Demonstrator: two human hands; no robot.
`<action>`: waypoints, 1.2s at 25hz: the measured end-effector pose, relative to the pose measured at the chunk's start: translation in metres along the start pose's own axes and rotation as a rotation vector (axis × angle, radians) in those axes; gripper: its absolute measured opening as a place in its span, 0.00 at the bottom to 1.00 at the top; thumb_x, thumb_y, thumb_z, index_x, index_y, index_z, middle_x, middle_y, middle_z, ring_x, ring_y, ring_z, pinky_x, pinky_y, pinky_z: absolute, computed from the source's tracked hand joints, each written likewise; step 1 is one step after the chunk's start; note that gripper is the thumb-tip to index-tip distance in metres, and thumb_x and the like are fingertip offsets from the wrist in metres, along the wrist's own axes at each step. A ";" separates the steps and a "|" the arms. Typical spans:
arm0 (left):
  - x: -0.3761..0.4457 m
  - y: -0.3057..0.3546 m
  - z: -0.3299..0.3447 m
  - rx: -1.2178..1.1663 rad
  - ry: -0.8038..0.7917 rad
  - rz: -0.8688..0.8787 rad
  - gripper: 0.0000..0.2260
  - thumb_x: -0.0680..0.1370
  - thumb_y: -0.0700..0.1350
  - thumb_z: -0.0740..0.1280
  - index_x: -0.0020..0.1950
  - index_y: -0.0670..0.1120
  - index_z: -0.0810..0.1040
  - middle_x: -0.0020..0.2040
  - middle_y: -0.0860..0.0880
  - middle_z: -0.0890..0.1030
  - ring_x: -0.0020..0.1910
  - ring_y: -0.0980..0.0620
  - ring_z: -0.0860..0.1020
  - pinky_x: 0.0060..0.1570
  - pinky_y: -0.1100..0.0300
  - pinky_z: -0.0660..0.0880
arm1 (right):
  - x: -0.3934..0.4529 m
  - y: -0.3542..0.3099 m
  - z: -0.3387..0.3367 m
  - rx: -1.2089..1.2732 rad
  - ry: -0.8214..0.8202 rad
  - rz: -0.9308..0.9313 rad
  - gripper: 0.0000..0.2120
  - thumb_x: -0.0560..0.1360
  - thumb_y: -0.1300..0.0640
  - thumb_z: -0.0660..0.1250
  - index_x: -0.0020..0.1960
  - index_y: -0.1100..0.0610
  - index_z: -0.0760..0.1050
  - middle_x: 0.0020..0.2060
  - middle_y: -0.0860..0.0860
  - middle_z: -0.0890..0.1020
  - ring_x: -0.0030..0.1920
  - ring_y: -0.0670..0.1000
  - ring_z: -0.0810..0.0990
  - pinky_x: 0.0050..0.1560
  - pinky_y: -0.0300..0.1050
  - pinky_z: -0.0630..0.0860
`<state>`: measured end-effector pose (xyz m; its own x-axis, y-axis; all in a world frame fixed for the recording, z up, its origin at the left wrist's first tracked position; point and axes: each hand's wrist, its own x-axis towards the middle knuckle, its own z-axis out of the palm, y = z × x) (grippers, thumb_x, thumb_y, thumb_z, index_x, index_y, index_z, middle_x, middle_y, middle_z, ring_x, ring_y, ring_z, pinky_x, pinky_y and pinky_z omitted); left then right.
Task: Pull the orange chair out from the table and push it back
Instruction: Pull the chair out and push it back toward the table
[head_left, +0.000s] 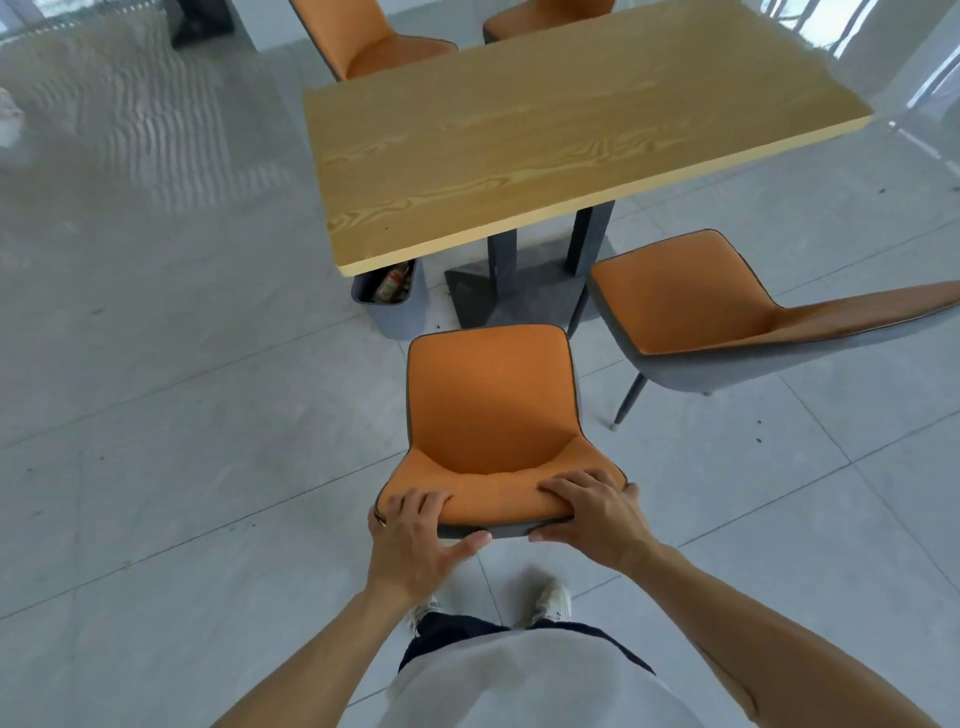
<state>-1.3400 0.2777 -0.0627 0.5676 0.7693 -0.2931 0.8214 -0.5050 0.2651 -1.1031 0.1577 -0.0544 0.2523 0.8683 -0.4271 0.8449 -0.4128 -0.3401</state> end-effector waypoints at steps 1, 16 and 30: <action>0.006 0.009 0.002 -0.011 -0.017 -0.001 0.41 0.65 0.82 0.47 0.64 0.56 0.72 0.63 0.53 0.74 0.63 0.49 0.70 0.64 0.40 0.66 | 0.007 0.012 -0.009 -0.007 -0.007 -0.018 0.39 0.64 0.22 0.58 0.70 0.39 0.66 0.68 0.39 0.72 0.69 0.50 0.64 0.60 0.60 0.64; 0.107 0.089 -0.009 -0.089 -0.205 -0.083 0.38 0.67 0.80 0.50 0.70 0.59 0.63 0.70 0.53 0.66 0.71 0.46 0.60 0.64 0.30 0.60 | 0.072 0.086 -0.075 0.049 0.148 -0.040 0.30 0.70 0.33 0.66 0.68 0.43 0.70 0.67 0.44 0.73 0.70 0.53 0.63 0.68 0.61 0.64; 0.100 -0.037 -0.049 -0.498 -0.454 -0.068 0.27 0.74 0.65 0.64 0.71 0.56 0.69 0.69 0.54 0.73 0.63 0.57 0.71 0.60 0.59 0.66 | 0.120 -0.017 -0.087 -0.099 -0.351 -0.016 0.33 0.66 0.27 0.64 0.66 0.40 0.69 0.59 0.42 0.76 0.60 0.49 0.74 0.65 0.57 0.69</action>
<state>-1.3161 0.3923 -0.0565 0.5719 0.4974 -0.6523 0.7941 -0.1364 0.5922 -1.0458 0.2925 -0.0267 0.0763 0.7202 -0.6896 0.8931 -0.3569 -0.2739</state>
